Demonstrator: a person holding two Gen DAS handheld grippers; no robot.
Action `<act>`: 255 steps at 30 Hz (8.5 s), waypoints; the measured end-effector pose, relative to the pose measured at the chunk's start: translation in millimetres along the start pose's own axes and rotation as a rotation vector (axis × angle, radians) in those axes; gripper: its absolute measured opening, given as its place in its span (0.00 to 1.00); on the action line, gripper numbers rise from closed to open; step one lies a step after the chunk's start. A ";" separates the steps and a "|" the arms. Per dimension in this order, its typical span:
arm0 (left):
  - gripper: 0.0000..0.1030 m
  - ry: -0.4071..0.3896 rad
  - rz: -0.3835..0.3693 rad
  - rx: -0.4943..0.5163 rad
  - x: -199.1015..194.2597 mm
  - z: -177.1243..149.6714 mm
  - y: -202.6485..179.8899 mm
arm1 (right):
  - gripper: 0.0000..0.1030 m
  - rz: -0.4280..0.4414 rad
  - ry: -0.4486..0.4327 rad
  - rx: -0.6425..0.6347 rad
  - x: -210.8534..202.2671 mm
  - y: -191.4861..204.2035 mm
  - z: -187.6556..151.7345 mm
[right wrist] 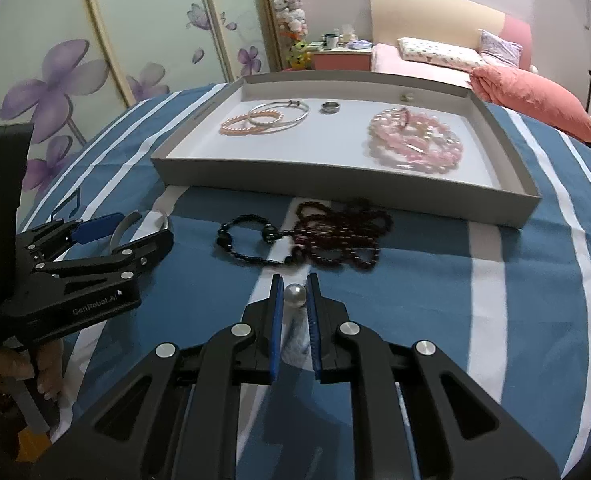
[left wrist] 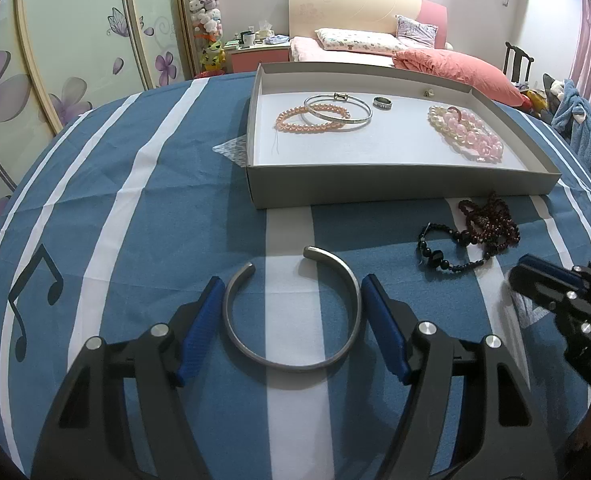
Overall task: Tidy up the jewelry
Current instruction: 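Grasp another white pearl with the right tool while the left tool grasps the silver cuff bangle, then carry the pearl and silver cuff bangle into the tray and open both tools, then grasp the black bead bracelet with the left tool while the right tool reaches the dark bead strands, then grasp and lift the dark bead strand with the right tool while the left tool lifts the black bracelet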
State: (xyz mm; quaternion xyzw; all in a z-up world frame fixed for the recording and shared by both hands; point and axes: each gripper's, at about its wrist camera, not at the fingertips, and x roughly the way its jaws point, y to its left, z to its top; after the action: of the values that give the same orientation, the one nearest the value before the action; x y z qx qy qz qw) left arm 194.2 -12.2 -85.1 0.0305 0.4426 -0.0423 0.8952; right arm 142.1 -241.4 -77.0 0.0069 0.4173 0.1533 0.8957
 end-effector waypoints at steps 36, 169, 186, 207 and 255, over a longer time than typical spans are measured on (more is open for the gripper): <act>0.66 0.000 0.000 0.000 -0.8 0.0 0.1 | 0.16 -0.113 0.015 0.032 -1.8 -16.7 -8.7; 0.62 -0.278 -0.113 0.036 -27.3 56.3 -28.0 | 0.35 -0.093 -0.319 0.218 -32.9 -61.2 64.4; 0.30 -0.023 -0.133 0.150 12.2 15.7 -63.4 | 0.35 -0.100 -0.265 0.234 -37.9 -60.8 28.5; 0.16 -0.022 0.034 0.023 6.9 14.1 15.8 | 0.67 -0.094 -0.108 0.097 -6.4 -31.1 20.4; 0.16 -0.022 0.028 0.019 5.9 14.3 14.1 | 0.14 -0.169 0.007 0.004 30.1 -11.2 29.9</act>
State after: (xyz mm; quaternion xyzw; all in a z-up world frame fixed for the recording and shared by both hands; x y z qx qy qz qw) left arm 210.5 0.2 -80.8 0.0446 0.4319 -0.0341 0.9002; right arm 185.7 -240.2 -81.5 -0.0272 0.4199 0.0762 0.9040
